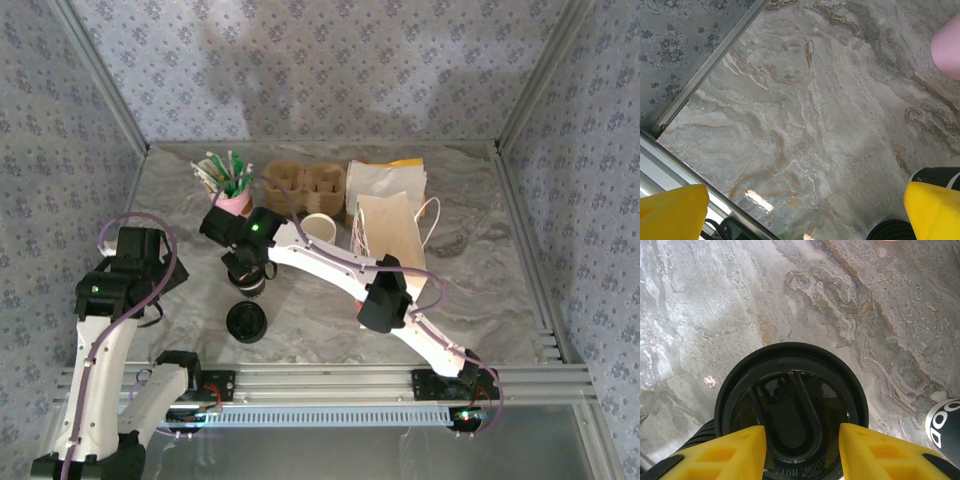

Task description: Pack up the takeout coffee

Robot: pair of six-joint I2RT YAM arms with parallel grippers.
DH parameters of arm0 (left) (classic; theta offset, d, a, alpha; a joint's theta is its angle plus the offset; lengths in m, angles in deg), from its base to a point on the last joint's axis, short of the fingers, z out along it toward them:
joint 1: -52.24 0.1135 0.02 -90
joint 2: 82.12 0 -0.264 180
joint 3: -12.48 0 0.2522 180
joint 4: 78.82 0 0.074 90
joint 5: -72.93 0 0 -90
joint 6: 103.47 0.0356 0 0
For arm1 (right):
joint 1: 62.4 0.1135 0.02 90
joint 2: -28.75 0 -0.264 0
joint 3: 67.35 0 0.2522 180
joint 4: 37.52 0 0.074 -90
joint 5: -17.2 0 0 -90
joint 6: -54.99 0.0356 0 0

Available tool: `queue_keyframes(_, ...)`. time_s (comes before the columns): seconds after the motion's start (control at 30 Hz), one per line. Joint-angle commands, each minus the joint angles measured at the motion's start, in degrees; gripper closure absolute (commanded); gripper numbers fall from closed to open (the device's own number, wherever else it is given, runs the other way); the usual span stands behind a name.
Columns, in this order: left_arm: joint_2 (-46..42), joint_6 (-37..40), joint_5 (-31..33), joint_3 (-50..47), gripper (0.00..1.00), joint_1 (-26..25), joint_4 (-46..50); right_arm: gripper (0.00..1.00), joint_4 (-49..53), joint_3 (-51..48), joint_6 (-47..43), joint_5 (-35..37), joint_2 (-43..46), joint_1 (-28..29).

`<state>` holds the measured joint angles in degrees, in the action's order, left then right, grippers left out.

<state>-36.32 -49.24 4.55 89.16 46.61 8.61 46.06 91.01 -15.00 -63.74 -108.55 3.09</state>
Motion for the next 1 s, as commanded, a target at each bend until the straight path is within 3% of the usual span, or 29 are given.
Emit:
queue_keyframes(0.0, -0.22, 0.88, -0.53, 0.19, 0.00, 0.29, -0.54, 0.56, -0.08, 2.39, -1.87, 1.93, -1.85, 0.31)
queue_keyframes(0.73, 0.05, 1.67, -0.53, 0.80, 0.00, 0.35, -0.84, 0.56, 2.58, 0.43, -3.44, 4.65, -3.71, 1.74)
queue_keyframes(0.97, 1.11, 2.02, -0.64, 1.67, 0.00, 0.27, -0.98, 0.55, 2.87, -0.14, -2.13, 0.76, -2.37, 1.68)
